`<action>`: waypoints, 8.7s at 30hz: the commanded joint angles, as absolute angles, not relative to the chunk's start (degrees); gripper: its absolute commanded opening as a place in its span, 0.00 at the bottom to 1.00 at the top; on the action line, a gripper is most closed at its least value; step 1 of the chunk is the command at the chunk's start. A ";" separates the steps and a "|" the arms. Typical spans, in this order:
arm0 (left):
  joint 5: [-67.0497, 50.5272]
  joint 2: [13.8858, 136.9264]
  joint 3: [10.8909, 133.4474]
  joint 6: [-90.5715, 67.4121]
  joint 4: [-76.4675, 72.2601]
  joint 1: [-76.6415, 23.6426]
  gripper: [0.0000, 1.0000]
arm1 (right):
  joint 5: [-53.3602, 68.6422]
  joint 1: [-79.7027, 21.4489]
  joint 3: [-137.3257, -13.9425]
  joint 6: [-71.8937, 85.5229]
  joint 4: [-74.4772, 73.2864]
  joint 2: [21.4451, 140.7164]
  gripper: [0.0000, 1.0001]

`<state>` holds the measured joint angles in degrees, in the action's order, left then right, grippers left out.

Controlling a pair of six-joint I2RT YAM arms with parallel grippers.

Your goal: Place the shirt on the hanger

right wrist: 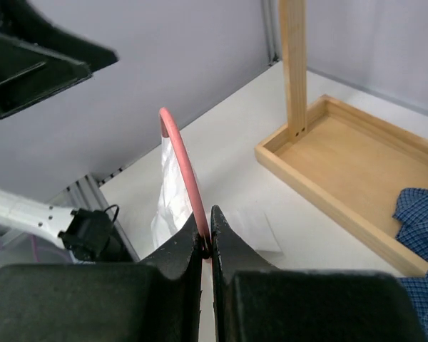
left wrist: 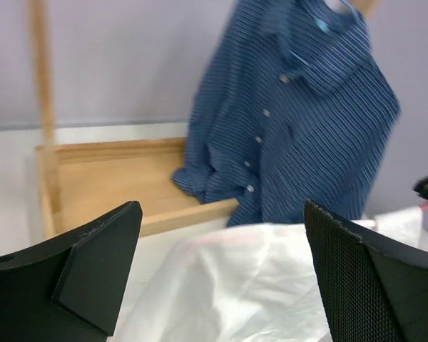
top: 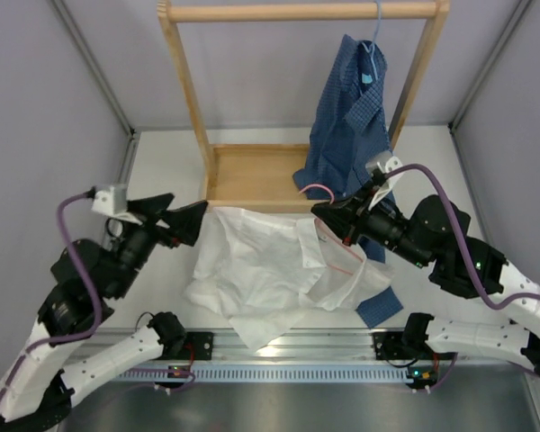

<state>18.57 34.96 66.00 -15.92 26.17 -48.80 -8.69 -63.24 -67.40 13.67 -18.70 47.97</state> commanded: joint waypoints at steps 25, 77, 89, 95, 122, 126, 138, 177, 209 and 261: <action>50.95 44.09 47.98 -26.00 16.60 -43.35 0.00 | -16.86 -63.46 -80.86 13.88 -27.60 49.75 0.00; -72.38 58.51 81.92 1.23 27.16 -20.46 0.93 | -0.61 -63.54 -78.93 7.38 -30.15 49.49 0.00; -61.70 64.07 78.49 6.94 27.07 -36.91 0.69 | 5.36 -63.46 -79.81 5.89 -32.08 49.05 0.00; -62.84 65.47 78.31 6.94 27.50 -36.91 0.63 | 5.98 -63.54 -79.72 5.54 -32.08 48.69 0.00; -56.25 72.33 84.90 15.73 47.02 -40.16 0.41 | 2.19 -63.46 -82.27 2.37 -36.30 50.71 0.00; -55.98 73.48 85.43 16.34 47.55 -41.13 0.23 | 4.22 -63.46 -82.70 3.07 -34.98 50.63 0.00; -57.39 69.44 85.52 19.95 48.43 -41.13 0.00 | 2.30 -63.46 -73.39 5.36 -31.11 45.98 0.49; -51.94 67.41 91.67 6.50 41.57 -41.04 0.00 | 0.97 -63.46 -62.75 -4.04 -39.73 29.80 0.50; -61.45 62.49 84.72 17.58 40.17 -41.04 0.00 | 10.05 -63.46 -72.60 -2.46 -51.50 39.82 0.00; 29.98 70.84 75.76 -19.16 14.77 -54.49 0.00 | -23.20 -65.21 -71.37 13.18 -26.98 48.25 0.00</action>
